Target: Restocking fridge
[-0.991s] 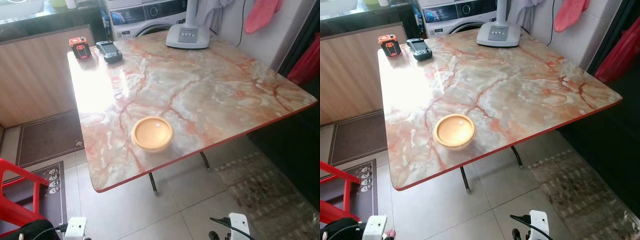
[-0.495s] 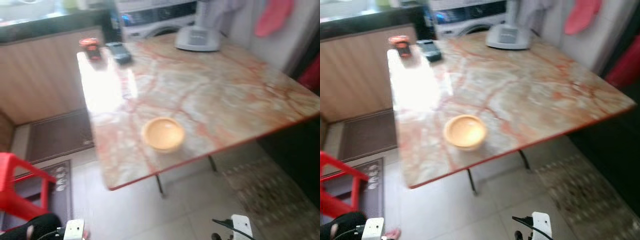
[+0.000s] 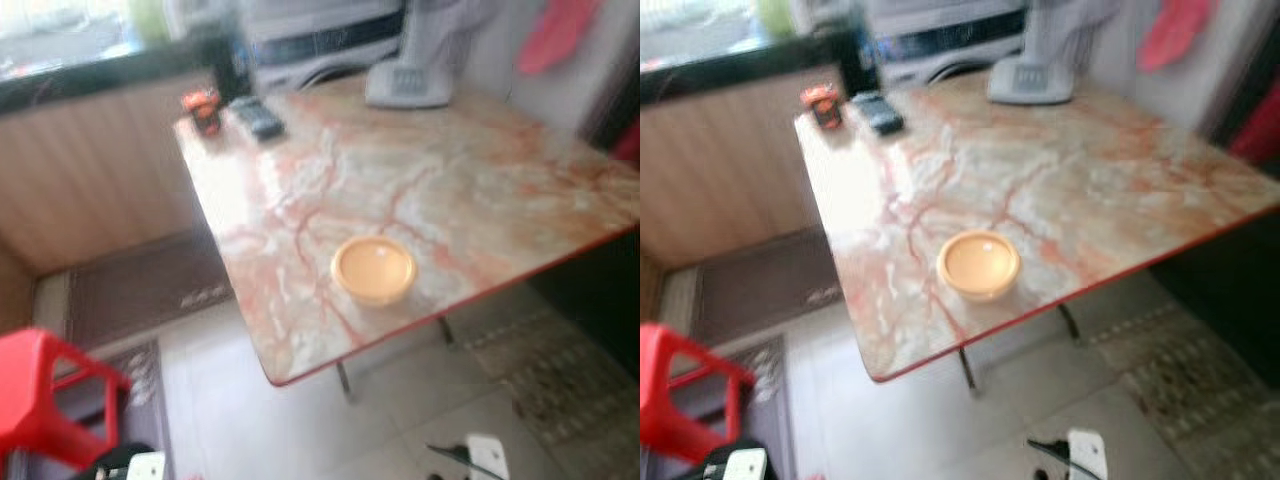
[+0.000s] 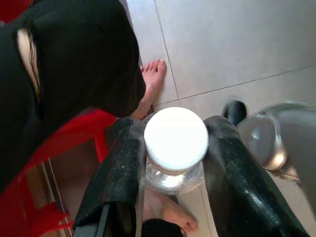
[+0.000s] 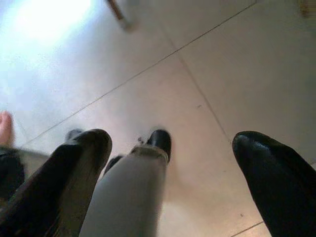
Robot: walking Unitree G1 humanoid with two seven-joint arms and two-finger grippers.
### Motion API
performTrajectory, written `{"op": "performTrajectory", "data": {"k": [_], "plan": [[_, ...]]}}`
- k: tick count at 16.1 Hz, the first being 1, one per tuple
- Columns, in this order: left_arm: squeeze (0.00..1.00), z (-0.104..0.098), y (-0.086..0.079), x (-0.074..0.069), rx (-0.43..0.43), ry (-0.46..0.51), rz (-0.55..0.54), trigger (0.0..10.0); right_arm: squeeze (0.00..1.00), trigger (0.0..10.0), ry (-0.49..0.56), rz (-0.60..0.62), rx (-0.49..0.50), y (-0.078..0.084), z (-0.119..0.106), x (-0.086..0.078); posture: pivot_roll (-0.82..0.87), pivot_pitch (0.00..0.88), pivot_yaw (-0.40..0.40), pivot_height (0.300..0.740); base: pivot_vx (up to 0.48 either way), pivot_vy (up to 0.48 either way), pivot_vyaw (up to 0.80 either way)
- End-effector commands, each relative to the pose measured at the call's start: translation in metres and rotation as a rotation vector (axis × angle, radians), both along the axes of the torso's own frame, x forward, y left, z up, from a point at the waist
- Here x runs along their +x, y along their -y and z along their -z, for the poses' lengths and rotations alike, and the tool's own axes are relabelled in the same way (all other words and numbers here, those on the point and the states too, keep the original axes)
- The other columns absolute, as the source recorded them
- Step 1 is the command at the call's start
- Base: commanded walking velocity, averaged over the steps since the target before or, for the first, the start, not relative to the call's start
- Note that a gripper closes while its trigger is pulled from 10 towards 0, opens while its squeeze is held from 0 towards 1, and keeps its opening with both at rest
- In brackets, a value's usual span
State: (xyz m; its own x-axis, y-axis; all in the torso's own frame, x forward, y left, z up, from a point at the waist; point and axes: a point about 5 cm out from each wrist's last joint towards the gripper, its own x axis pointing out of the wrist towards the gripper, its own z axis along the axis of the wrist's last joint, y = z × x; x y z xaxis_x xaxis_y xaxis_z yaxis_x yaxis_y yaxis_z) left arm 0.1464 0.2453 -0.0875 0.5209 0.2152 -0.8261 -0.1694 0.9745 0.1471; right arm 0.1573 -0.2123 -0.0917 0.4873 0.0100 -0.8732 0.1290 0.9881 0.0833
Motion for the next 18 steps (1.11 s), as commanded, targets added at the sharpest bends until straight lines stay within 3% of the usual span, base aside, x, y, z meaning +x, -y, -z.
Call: {"op": "performTrajectory", "data": {"k": [1,18], "plan": [[0.00,0.0010,-0.0053,-0.0060,0.012,-0.021,-0.017,10.0,0.00,10.0,-0.014,-0.018,0.016,-0.0071,0.0020,-0.0015,0.15,0.039,0.025,0.740,0.000,0.000,-0.78],[0.00,0.0024,-0.0018,-0.0061,0.000,-0.029,-0.045,10.0,0.00,10.0,-0.025,-0.044,0.011,-0.0050,0.0006,0.0010,0.15,0.073,0.010,0.740,0.000,0.000,-0.76]]}}
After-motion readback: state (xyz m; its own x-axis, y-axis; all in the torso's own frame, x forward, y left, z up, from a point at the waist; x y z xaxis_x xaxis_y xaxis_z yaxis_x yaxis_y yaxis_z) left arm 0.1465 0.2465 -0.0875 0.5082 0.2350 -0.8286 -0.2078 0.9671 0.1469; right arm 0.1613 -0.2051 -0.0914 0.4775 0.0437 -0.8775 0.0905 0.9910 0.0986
